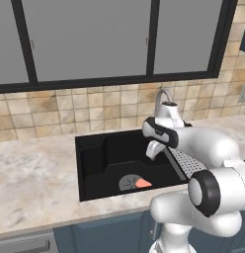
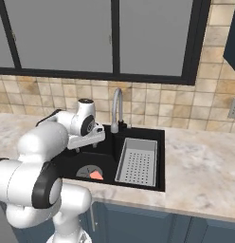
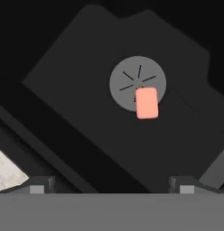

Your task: Pick up the bar soap and soap dispenser from the sink, and place them back in the cabinet, and close the cabinet doors.

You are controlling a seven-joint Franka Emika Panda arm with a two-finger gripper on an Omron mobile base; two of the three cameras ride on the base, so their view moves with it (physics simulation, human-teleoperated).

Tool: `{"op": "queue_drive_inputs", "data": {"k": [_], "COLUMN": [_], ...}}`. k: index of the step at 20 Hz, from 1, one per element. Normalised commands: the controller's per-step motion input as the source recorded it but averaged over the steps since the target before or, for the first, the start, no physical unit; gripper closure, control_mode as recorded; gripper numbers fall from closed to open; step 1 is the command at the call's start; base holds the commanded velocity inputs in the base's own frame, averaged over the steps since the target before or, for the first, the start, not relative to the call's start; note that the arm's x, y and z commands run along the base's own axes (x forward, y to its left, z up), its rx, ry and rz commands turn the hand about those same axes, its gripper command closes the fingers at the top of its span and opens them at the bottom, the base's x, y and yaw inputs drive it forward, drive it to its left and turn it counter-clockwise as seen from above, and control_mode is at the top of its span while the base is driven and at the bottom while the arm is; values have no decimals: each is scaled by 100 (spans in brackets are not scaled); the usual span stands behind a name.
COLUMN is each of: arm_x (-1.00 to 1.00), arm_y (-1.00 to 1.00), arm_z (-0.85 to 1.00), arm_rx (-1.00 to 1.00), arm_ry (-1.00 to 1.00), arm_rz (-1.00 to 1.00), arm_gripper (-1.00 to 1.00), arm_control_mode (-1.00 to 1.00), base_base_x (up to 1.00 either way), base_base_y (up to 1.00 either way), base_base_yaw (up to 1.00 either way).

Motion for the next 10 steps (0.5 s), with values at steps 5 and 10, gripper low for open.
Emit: {"op": "queue_drive_inputs", "data": {"k": [5, 10], "arm_x": [6, 1], "arm_y": [0, 0], "arm_z": [-23, -22], "arm_rx": [0, 0], "arm_ry": [0, 0], "arm_rz": [6, 3], "arm_gripper": [-100, -100], "arm_control_mode": [-100, -100], "base_base_x": [0, 0], "base_base_y": [0, 0], "base_base_yaw": [0, 0]}}
